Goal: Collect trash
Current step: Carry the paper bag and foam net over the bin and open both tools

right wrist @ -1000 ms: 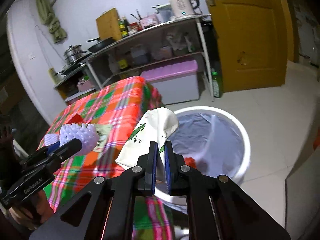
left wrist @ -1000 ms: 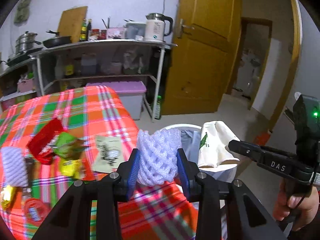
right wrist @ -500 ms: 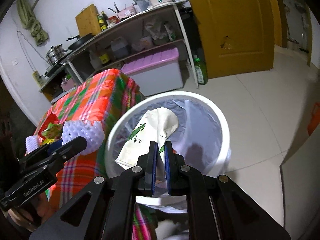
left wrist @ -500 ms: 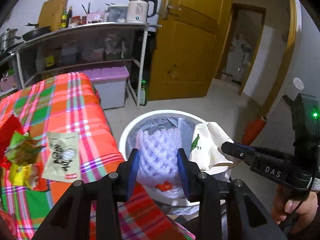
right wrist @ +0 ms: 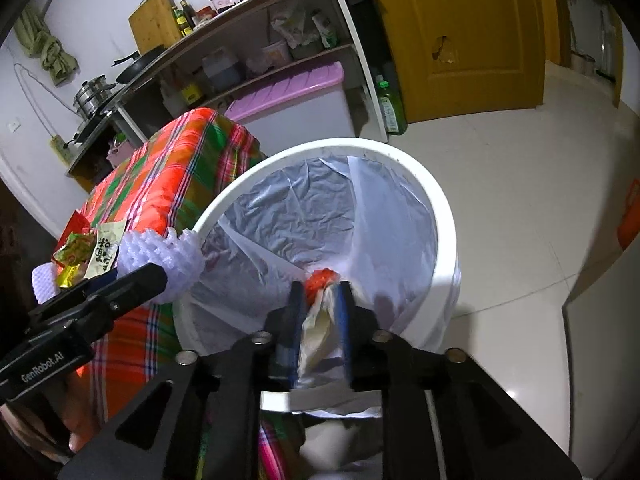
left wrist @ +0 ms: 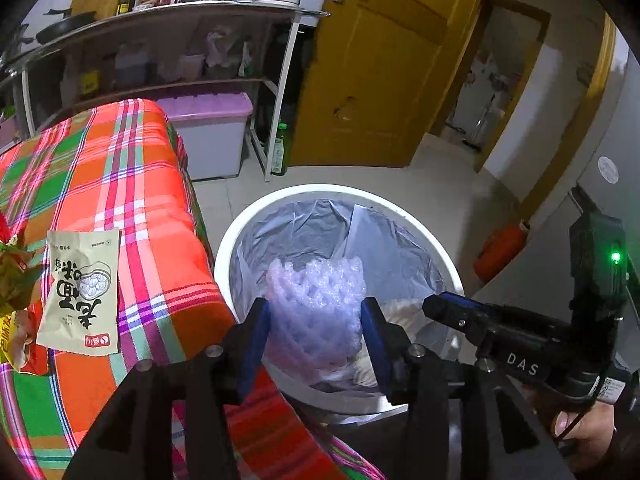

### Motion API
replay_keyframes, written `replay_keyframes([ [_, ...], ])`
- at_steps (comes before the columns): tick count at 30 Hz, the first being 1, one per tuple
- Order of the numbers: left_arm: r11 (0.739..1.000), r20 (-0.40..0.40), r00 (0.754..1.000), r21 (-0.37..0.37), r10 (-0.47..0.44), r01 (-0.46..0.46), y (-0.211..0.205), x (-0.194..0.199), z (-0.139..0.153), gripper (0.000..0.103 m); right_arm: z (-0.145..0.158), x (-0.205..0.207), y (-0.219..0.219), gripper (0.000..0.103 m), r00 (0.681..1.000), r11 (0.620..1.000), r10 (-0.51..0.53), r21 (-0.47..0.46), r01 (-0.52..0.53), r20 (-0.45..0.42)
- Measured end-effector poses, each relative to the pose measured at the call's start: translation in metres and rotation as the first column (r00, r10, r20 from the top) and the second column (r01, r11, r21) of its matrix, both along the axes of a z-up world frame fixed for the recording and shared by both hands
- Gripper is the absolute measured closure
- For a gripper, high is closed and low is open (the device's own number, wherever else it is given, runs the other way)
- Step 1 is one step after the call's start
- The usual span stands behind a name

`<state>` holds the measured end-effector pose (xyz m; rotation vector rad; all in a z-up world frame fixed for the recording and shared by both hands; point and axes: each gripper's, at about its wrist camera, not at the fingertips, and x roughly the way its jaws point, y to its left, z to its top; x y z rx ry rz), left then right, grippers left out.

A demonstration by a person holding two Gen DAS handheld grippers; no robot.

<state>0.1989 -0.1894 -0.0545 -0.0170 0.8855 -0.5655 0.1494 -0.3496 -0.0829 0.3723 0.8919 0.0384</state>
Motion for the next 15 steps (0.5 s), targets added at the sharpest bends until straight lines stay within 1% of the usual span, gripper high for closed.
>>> replay_keyframes([
  [1,1.0,-0.001,1.0,-0.001,0.002,-0.002,0.0,0.0,0.0,0.056,0.0,-0.001,0.0,0.068,1.0,1.0,-0.003,-0.001,0.003,0.002],
  [6,1.0,0.009,1.0,-0.014,0.01,-0.01,0.004,-0.002,0.002,0.056,0.007,-0.006,0.0,0.068,1.0,1.0,-0.009,-0.004,0.009,0.022],
  [10,1.0,0.011,1.0,-0.025,0.01,-0.01,0.006,-0.005,0.003,0.049,0.013,-0.011,-0.001,0.068,0.999,1.0,-0.011,-0.007,0.012,0.038],
  [15,0.999,0.017,1.0,-0.038,0.012,-0.012,0.008,-0.009,0.007,0.046,0.02,-0.016,-0.001,0.068,0.998,1.0,-0.008,-0.011,0.008,0.054],
])
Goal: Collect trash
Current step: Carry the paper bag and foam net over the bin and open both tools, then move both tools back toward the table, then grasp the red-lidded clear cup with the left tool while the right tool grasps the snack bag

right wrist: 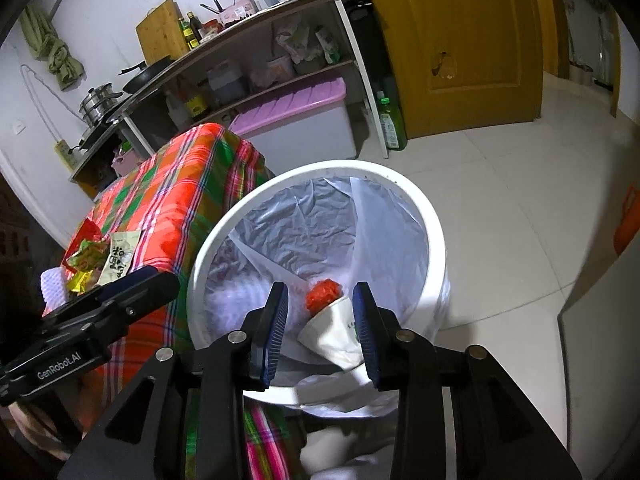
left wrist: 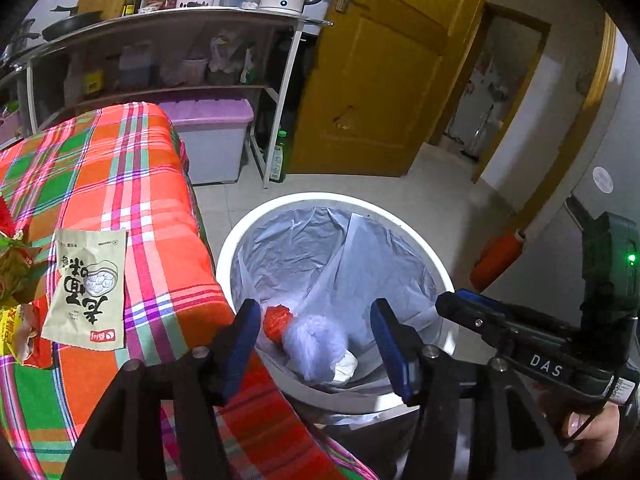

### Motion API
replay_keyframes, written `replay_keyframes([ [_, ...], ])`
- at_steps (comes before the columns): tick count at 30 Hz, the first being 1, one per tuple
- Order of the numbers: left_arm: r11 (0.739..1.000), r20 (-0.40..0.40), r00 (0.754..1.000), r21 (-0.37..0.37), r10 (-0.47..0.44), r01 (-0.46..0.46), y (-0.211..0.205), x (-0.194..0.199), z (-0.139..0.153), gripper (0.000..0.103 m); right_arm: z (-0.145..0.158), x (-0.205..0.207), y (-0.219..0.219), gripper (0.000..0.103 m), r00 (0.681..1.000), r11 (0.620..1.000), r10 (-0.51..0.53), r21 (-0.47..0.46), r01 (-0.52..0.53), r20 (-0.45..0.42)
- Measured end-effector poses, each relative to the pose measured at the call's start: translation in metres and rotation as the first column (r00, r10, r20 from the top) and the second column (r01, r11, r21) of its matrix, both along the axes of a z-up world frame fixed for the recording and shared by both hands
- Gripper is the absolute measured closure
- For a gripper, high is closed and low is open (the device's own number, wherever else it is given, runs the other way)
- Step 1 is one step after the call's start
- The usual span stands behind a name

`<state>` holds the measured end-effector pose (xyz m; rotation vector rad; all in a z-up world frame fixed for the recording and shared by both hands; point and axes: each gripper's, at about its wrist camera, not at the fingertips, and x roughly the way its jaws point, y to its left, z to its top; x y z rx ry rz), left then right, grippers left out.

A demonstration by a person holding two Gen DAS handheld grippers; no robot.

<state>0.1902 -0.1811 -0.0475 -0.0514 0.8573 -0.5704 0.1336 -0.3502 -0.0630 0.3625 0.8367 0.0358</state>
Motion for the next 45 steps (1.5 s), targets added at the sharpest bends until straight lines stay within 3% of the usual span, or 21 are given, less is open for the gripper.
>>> replay_keyframes([
  [11,0.999,0.097,0.995,-0.042,0.037,-0.033,0.025,-0.027,0.032,0.046,0.031,-0.018,0.011,0.068,0.996,1.0,0.027,-0.009,-0.026,0.09],
  [24,0.991,0.21,0.969,-0.052,0.133,-0.125,0.083,-0.075,0.065,0.046,0.075,-0.043,0.063,0.068,0.967,0.991,0.133,-0.033,-0.129,0.219],
  [45,0.947,0.247,0.917,-0.013,0.313,-0.32,0.186,-0.125,0.057,0.046,0.071,-0.048,0.157,0.068,0.909,0.93,0.367,-0.07,-0.36,0.198],
])
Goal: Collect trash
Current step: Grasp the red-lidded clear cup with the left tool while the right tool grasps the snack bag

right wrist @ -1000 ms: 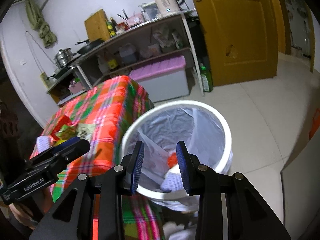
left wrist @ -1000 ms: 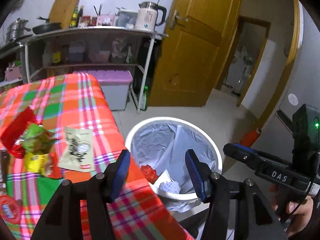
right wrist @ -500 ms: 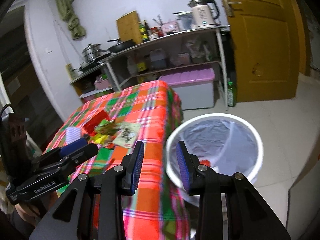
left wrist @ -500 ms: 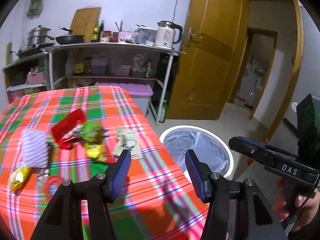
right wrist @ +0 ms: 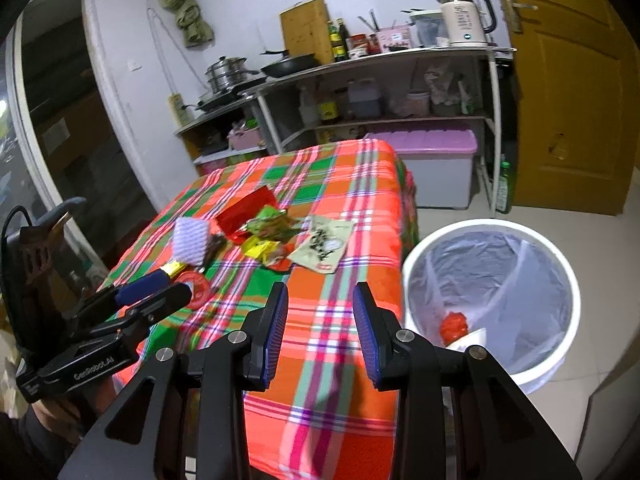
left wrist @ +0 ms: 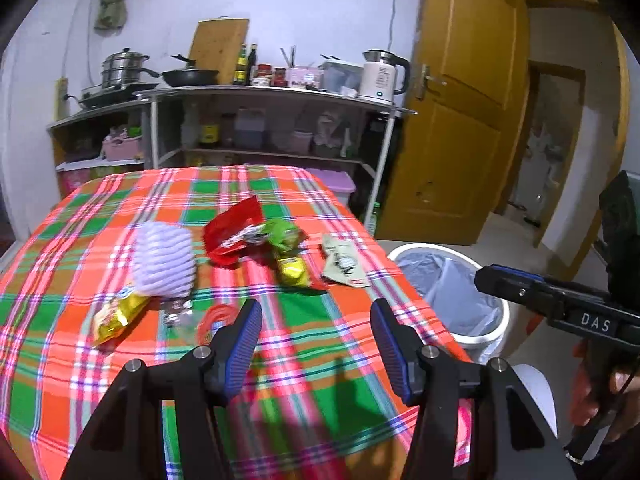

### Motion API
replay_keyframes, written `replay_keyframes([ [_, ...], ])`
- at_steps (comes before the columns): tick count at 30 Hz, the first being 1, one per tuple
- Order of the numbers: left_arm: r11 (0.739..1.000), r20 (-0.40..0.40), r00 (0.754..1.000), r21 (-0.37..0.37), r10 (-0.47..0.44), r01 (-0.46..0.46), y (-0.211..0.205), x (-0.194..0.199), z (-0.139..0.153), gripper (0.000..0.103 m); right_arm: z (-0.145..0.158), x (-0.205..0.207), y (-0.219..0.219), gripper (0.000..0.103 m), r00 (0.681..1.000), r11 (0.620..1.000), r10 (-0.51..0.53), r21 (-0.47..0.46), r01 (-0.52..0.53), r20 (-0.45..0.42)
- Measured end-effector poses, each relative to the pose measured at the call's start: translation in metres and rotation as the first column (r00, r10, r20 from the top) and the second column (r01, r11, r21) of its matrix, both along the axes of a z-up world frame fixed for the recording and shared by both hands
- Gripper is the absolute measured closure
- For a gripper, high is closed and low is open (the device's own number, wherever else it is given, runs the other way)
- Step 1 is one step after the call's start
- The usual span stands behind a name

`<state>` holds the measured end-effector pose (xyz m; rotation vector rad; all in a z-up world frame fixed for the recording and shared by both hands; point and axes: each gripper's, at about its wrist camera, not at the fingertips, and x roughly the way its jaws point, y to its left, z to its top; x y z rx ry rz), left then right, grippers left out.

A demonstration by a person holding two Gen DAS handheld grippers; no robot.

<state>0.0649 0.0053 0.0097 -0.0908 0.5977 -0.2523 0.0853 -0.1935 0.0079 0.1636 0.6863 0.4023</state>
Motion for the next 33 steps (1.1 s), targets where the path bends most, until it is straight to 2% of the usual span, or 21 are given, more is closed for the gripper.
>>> replay_keyframes([
  [6,0.998,-0.008,0.998,0.004,0.059,-0.059,0.02,-0.001,-0.005,0.046,-0.003,0.005,0.017,0.068,0.998,0.998,0.055,-0.017,-0.055,-0.009],
  [11,0.993,-0.036,0.992,0.008,0.119,-0.119,0.042,0.005,-0.014,0.046,-0.007,0.011,0.025,0.054,0.997,0.997,0.074,-0.015,-0.075,-0.016],
  [15,0.99,-0.068,0.987,0.011,0.143,-0.142,0.053,0.015,-0.023,0.046,-0.01,0.017,0.032,0.054,0.996,0.996,0.082,-0.023,-0.083,-0.026],
  [25,0.992,-0.127,0.984,0.041,0.124,-0.119,0.059,0.044,-0.044,0.046,-0.019,0.035,0.041,0.054,0.995,0.996,0.081,-0.041,-0.084,-0.061],
  [33,0.994,-0.166,0.981,0.054,0.098,-0.091,0.057,0.064,-0.052,0.046,-0.027,0.069,0.04,0.054,0.994,0.999,0.012,-0.038,-0.016,-0.11],
])
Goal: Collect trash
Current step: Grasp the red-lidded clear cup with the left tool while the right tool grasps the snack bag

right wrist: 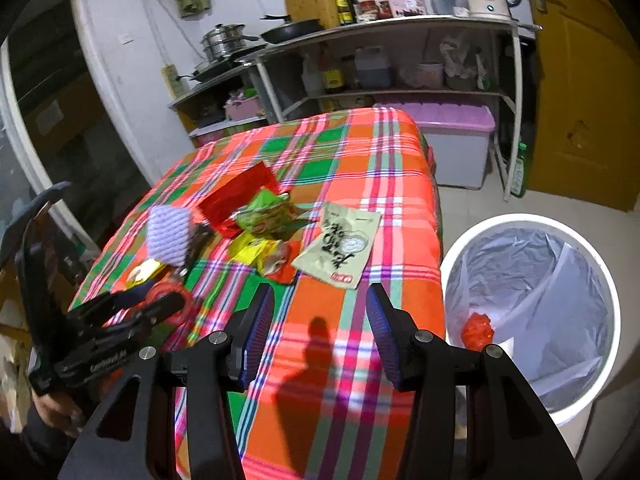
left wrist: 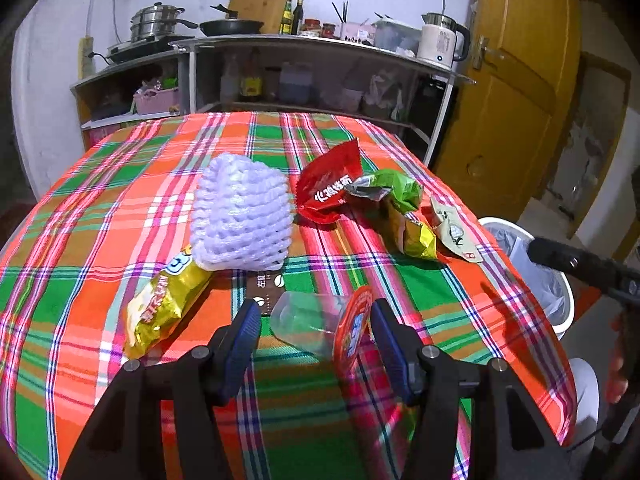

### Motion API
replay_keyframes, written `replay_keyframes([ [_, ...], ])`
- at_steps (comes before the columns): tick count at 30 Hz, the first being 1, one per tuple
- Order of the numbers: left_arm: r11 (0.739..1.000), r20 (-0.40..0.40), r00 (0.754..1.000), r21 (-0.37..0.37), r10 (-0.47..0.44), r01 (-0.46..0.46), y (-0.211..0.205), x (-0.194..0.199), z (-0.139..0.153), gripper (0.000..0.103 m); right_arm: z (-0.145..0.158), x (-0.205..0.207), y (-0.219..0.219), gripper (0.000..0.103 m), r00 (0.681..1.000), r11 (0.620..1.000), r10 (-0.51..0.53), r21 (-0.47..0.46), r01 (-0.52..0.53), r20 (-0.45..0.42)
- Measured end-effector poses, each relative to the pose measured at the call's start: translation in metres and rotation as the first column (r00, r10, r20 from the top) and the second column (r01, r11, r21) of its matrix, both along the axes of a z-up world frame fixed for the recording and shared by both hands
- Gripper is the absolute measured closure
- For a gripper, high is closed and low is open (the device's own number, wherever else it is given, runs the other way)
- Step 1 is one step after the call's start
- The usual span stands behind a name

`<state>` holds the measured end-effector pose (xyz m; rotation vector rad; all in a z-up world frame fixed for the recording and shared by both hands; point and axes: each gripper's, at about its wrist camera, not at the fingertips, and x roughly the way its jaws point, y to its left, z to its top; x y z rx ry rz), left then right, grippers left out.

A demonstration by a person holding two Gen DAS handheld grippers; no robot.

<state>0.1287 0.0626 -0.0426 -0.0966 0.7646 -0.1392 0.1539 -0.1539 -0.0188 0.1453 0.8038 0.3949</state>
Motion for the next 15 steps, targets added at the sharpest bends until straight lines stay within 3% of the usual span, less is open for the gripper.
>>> replay_keyframes([
  [15,0.999,-0.023,0.999,-0.036,-0.026,0.025,0.005,0.013,-0.006,0.046,-0.016,0.052,0.009,0.051,0.995,0.997,-0.073,0.011,0.074,-0.061],
])
